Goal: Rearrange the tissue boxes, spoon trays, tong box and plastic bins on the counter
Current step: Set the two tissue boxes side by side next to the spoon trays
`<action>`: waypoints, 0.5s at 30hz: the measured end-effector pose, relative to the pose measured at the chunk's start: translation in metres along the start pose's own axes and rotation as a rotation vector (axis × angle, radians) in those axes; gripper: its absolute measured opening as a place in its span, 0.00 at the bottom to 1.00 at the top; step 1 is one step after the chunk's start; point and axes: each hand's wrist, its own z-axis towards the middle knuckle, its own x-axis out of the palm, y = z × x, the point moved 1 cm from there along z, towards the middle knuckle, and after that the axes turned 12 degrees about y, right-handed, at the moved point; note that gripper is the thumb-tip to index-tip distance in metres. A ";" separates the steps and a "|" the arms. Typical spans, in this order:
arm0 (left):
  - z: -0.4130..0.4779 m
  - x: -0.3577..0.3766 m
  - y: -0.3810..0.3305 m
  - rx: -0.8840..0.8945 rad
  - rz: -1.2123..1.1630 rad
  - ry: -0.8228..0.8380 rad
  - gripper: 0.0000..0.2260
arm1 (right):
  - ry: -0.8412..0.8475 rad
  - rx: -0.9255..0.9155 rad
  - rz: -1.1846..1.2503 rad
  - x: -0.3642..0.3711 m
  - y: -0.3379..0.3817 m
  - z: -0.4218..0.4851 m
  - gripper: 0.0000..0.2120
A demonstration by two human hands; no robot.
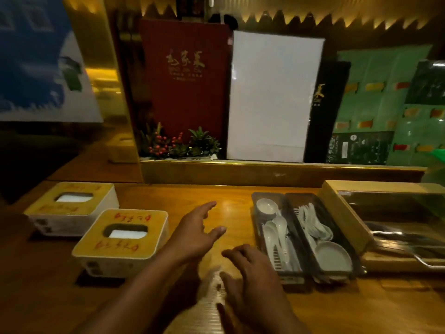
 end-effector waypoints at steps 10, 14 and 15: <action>-0.075 -0.158 0.089 0.033 0.228 -0.164 0.20 | 0.130 0.149 -0.124 0.094 0.135 0.103 0.37; -0.078 -0.172 0.120 -0.012 0.288 -0.137 0.22 | 0.129 0.232 -0.185 0.092 0.122 0.108 0.36; -0.076 -0.169 0.124 -0.015 0.286 -0.133 0.24 | 0.132 0.255 -0.196 0.087 0.117 0.107 0.36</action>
